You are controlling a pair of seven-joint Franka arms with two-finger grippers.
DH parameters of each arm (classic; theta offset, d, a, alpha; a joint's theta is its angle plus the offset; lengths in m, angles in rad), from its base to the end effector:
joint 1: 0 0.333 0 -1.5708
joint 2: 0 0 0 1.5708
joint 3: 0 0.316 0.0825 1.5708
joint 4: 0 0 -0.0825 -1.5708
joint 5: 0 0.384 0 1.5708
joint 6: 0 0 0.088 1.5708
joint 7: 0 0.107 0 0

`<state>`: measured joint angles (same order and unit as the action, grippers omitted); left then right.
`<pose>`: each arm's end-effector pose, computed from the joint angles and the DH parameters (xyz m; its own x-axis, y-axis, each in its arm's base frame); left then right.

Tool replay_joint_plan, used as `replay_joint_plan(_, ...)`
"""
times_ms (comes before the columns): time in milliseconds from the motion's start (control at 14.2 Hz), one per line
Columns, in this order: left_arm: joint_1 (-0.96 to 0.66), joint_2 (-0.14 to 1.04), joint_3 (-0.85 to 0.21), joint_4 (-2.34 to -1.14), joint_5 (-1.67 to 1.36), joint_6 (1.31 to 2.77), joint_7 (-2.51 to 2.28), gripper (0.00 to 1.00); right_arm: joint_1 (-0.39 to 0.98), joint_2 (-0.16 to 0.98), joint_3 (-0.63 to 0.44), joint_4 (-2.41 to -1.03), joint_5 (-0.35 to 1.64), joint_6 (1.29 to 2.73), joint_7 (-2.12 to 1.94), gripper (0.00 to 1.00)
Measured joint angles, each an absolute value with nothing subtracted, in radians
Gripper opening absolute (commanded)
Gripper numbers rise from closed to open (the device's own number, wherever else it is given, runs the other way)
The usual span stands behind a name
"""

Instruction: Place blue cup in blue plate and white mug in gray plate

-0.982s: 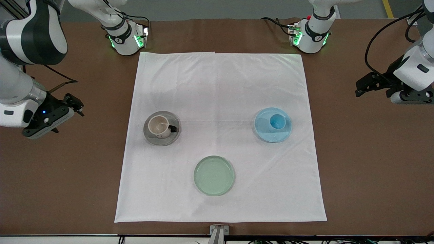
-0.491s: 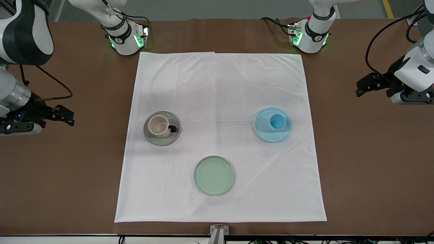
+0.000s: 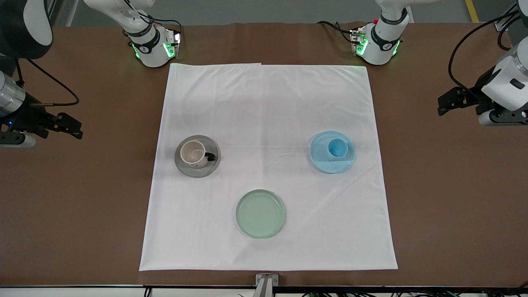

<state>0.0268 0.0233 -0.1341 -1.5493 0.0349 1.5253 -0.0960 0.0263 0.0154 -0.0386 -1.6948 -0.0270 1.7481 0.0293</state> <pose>0.5541 -0.0549 0.6179 0.9990 -0.0098 -0.0438 -0.0114 -0.9993 -0.0362 0.5710 -0.0093 0.5725 0.9986 -0.0368 0.0386 -0.0378 -0.9989 0.0262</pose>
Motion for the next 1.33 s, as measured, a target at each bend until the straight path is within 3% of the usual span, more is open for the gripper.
replay_joint_plan(491,0.026,-0.085,-0.146,-1.613,0.035,1.550,-0.157,1.00,0.018,-0.005,-0.039,-1.647,-0.026,1.653,0.068,1.00)
replay_joint_plan(1333,0.028,-0.091,-0.140,-1.631,0.035,1.586,-0.149,1.00,0.007,-0.006,-0.039,-1.564,-0.025,1.561,0.069,1.00)
